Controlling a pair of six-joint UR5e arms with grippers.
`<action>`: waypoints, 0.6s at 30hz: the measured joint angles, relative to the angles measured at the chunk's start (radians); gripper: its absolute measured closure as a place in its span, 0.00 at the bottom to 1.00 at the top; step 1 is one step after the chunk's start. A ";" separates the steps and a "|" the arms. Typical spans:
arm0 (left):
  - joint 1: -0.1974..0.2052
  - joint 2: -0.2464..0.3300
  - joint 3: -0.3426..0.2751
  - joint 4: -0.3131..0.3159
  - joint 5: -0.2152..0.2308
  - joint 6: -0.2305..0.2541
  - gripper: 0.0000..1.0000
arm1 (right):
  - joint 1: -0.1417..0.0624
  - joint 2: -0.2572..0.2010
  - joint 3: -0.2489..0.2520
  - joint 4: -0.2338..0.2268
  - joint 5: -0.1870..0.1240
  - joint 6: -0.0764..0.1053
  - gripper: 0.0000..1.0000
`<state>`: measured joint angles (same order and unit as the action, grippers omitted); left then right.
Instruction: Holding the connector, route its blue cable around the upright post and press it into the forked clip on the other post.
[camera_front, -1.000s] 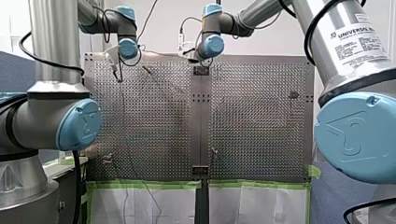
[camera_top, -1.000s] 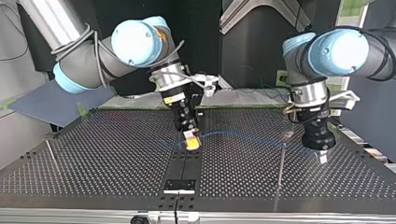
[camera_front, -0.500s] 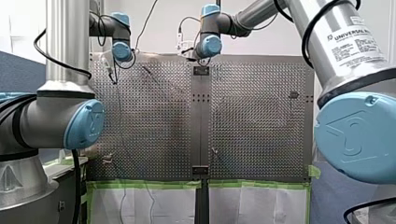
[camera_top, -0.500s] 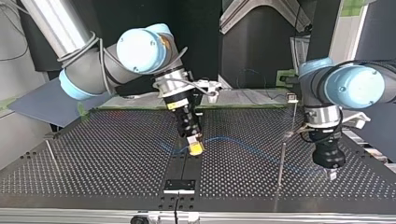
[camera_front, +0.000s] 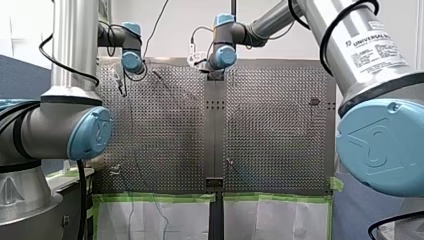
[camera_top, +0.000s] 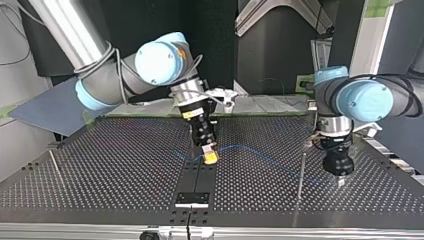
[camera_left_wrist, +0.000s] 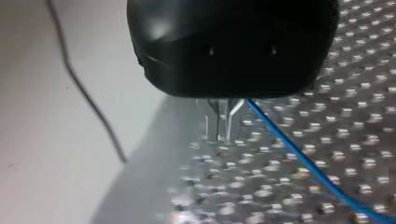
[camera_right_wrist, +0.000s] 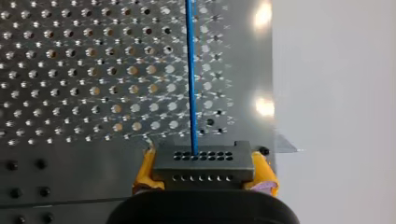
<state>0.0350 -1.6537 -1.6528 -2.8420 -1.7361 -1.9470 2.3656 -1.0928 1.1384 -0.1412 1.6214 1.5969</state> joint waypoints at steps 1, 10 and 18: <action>-0.002 -0.007 0.000 0.000 0.002 0.002 0.88 | 0.000 0.003 0.000 0.000 0.000 0.000 1.00; -0.009 -0.088 -0.001 0.002 0.018 0.009 0.88 | -0.005 0.036 0.000 -0.009 0.003 -0.001 1.00; -0.012 -0.111 -0.001 0.012 0.023 0.005 0.78 | -0.008 0.056 0.001 -0.013 0.004 -0.001 1.00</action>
<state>0.0231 -1.7644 -1.6533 -2.8303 -1.7126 -1.9421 2.3571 -1.0373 1.1390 -0.1539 1.6256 1.5957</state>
